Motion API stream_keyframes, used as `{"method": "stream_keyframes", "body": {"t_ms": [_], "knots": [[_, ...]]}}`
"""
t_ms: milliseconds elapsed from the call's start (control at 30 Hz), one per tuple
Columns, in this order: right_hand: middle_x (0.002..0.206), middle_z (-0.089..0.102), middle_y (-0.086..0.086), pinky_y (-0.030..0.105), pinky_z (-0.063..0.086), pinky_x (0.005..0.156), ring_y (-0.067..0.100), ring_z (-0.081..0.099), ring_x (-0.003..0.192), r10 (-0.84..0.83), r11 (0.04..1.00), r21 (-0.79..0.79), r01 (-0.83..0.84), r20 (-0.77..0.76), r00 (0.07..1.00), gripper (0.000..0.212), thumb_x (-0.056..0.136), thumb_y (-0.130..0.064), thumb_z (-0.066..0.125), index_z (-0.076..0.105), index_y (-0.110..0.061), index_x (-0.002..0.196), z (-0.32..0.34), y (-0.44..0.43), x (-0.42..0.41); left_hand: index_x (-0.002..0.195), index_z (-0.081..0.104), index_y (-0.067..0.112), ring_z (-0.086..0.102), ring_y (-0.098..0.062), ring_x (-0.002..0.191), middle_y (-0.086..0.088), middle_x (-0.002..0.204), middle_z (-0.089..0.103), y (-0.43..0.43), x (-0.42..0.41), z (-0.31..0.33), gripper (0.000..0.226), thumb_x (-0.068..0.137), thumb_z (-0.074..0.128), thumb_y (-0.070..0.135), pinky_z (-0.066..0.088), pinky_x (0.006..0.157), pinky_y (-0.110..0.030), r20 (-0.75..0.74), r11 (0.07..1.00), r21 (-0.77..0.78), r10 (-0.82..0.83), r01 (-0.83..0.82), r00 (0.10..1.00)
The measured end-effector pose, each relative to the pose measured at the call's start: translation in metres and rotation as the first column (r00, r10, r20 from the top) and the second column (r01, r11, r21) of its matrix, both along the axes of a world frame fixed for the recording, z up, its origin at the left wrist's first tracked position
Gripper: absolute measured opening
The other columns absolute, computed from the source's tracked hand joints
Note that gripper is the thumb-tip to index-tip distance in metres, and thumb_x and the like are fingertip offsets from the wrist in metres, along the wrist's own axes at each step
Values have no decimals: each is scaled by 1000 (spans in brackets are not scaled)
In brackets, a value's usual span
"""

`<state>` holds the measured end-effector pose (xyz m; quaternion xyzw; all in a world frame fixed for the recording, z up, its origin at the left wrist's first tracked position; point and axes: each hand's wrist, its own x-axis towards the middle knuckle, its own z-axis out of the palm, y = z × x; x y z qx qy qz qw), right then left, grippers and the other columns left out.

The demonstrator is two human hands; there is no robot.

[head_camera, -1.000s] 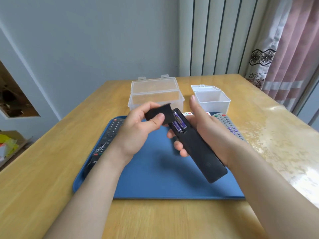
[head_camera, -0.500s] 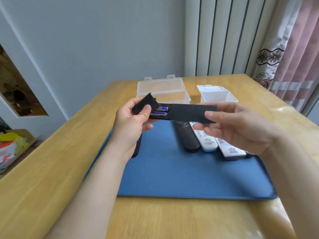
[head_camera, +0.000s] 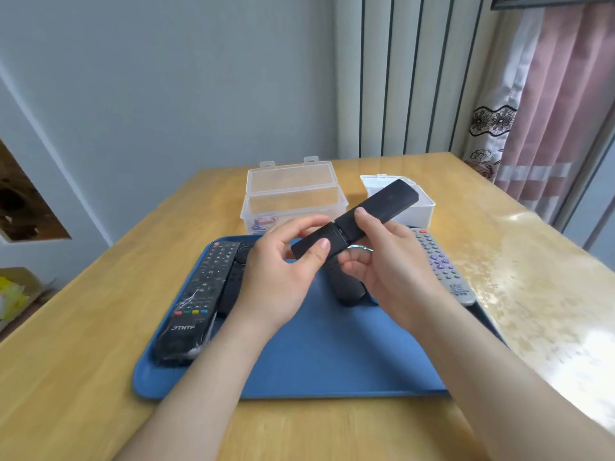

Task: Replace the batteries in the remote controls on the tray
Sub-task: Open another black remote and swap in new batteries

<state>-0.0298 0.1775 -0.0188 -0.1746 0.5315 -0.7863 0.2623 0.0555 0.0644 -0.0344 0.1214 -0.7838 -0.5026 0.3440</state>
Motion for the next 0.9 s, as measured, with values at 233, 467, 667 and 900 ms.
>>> {"method": "stream_keyframes", "body": {"t_ms": [233,467,667,900], "knots": [[68,68,4,25,49,53,14,54,47,-71,997,-13,71,-32,997,22,100,-21,50,60,-9,85,4,1,1,117,68,29,62,-6,99,16,108,65,-4,4,-1,43,74,72,33,55,80,-31,-29,925,-371,73,-79,997],[72,68,7,27,48,53,15,54,48,-92,996,-11,91,-92,992,23,101,-21,49,60,-7,86,5,1,1,114,70,25,62,-1,93,15,103,69,-1,5,0,40,75,73,32,52,79,-22,-90,884,-443,121,-149,988],[67,68,3,27,48,53,15,52,47,-105,994,-23,104,-78,991,23,101,-21,49,59,-8,86,7,1,2,112,71,23,63,-1,93,13,101,70,1,6,3,37,76,74,30,52,79,-19,-143,884,-432,128,-179,981],[71,69,7,29,48,56,15,55,49,-96,995,23,100,-141,985,23,100,-22,50,60,-6,86,6,3,0,110,70,29,62,-1,92,18,99,68,2,5,2,37,74,80,27,52,75,-23,-65,903,-400,142,-157,988]]}}
